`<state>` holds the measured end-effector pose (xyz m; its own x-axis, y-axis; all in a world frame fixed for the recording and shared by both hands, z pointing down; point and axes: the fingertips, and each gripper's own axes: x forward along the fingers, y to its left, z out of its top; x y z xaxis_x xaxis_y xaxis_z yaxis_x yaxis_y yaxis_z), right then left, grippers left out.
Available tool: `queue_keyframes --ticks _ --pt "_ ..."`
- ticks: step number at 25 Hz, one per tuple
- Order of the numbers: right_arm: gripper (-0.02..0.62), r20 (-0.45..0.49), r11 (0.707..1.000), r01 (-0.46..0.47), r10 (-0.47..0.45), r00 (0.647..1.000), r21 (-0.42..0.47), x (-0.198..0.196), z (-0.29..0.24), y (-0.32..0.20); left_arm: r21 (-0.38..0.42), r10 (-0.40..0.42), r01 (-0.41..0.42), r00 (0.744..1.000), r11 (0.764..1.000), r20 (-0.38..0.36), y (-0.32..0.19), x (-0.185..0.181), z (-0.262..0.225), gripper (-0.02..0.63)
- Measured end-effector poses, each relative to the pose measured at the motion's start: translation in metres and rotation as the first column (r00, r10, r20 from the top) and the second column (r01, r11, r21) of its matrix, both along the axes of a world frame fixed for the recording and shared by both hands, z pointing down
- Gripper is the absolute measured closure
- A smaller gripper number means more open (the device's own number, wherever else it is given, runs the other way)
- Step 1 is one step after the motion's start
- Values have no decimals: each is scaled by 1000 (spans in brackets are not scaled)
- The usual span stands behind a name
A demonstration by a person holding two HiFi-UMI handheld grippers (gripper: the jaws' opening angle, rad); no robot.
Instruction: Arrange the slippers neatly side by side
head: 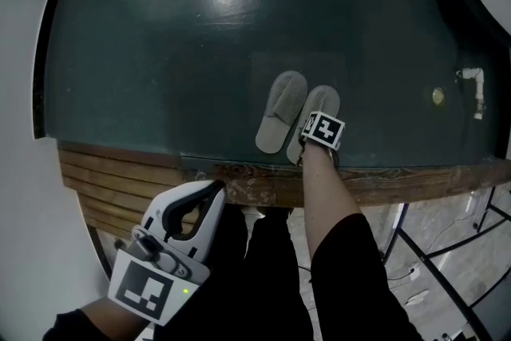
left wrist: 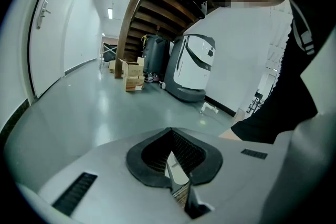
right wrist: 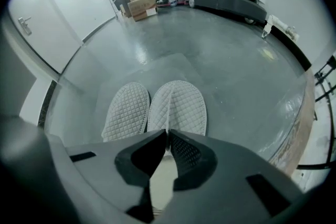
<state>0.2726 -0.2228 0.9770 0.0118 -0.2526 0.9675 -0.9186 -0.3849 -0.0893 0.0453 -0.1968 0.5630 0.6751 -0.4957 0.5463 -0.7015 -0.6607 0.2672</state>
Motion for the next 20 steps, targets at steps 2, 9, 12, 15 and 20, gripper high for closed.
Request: queue_keyframes --ticks 2,9,12,15,20 --pt "562 8 1000 -12 12 1000 17 -2 -2 -2 2 -6 6 1000 1000 6 1 -5 0 607" --pt "499 26 999 3 -4 1000 34 -11 -52 37 50 -18 17 1000 999 4 15 -7 -30 607" --pt "499 48 999 53 -54 997 10 -27 -97 90 89 -16 16 1000 996 6 30 -6 -61 606" --pt "499 124 995 96 -98 987 27 -46 -158 143 136 -2 -1 1000 991 20 50 -2 -102 607" --pt "499 249 971 135 -183 951 196 -64 -283 185 232 -18 14 1000 973 15 85 0 -182 606"
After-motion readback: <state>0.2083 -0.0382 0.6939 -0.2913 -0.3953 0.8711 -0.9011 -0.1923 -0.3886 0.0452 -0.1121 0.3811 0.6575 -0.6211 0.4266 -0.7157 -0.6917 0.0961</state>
